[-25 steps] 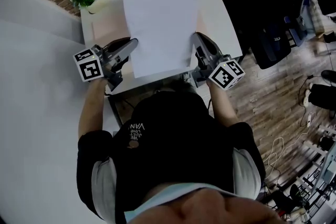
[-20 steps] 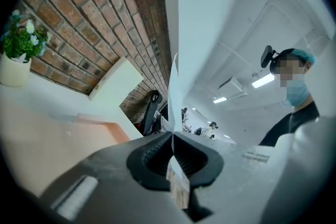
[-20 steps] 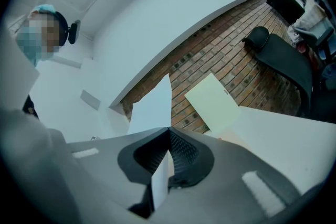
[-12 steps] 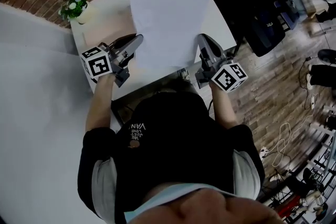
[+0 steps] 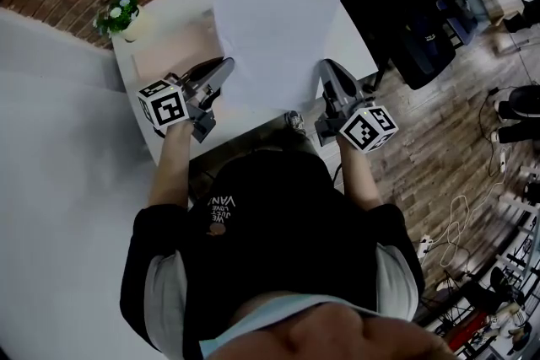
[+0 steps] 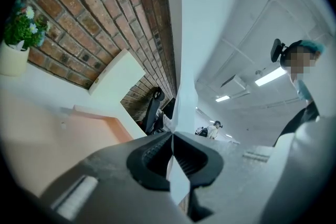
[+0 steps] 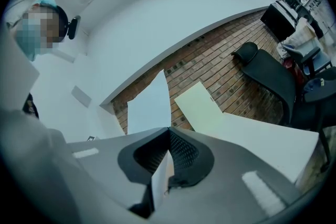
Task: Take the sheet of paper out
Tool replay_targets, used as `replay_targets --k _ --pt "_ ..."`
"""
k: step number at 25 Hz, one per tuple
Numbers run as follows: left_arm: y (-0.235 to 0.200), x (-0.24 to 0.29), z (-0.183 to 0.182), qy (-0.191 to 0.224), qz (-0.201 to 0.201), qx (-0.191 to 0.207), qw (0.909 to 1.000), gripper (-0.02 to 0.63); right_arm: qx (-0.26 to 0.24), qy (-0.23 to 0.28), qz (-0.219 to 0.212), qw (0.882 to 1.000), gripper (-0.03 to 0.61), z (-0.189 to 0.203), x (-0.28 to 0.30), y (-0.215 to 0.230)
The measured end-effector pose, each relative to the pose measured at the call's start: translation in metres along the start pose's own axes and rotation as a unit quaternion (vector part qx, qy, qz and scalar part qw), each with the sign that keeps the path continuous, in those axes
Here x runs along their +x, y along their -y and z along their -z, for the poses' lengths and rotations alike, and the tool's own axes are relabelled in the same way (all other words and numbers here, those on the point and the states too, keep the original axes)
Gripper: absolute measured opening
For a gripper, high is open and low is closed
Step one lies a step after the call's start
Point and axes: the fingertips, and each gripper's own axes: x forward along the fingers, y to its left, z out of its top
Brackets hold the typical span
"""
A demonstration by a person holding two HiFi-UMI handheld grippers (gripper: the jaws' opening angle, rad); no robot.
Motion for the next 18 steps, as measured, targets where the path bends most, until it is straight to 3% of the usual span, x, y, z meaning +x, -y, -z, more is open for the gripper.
replay_targets --k 18 --pt "-0.004 -0.016 0.048 -0.001 -0.013 -0.056 0.9983 0.002 0.008 -0.024 0.030 0.999 0.000 0.035 -0.021 0.004"
